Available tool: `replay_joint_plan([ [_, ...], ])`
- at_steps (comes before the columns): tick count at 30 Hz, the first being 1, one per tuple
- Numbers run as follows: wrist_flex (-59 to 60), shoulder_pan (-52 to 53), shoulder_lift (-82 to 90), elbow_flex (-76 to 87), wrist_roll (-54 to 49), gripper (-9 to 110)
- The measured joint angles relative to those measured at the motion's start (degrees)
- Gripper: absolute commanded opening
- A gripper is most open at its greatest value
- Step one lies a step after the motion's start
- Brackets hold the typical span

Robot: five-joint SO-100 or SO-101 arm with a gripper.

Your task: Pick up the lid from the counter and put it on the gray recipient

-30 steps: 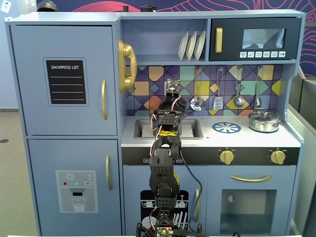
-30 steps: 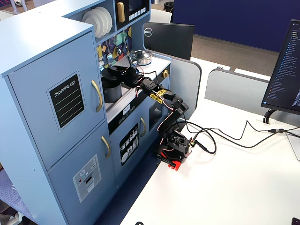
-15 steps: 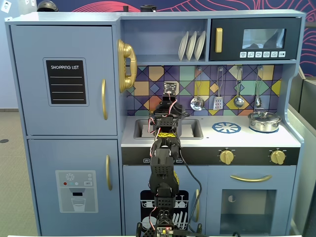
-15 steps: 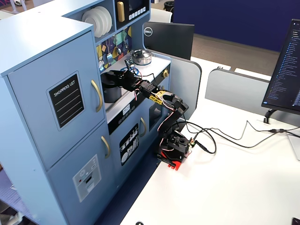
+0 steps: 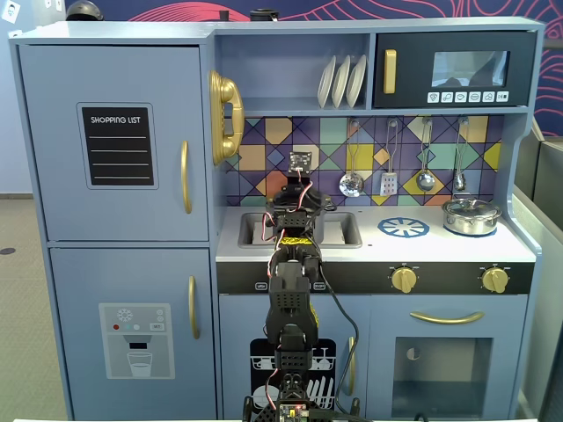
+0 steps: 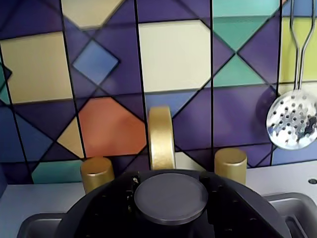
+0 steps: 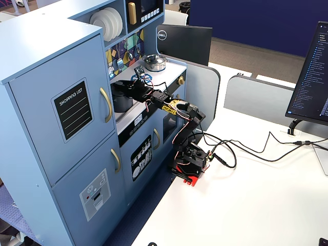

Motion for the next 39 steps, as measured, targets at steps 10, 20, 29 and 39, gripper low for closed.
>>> replay_joint_plan([
  [10,-0.88,-0.09,0.18,1.85,-1.05,0],
  [20,1.32,-0.35,3.69,5.1,-1.05,27],
  [29,21.97,-0.35,16.26,1.49,-1.67,23],
  [39,63.37,-0.7,40.87,6.68,-4.04,0],
])
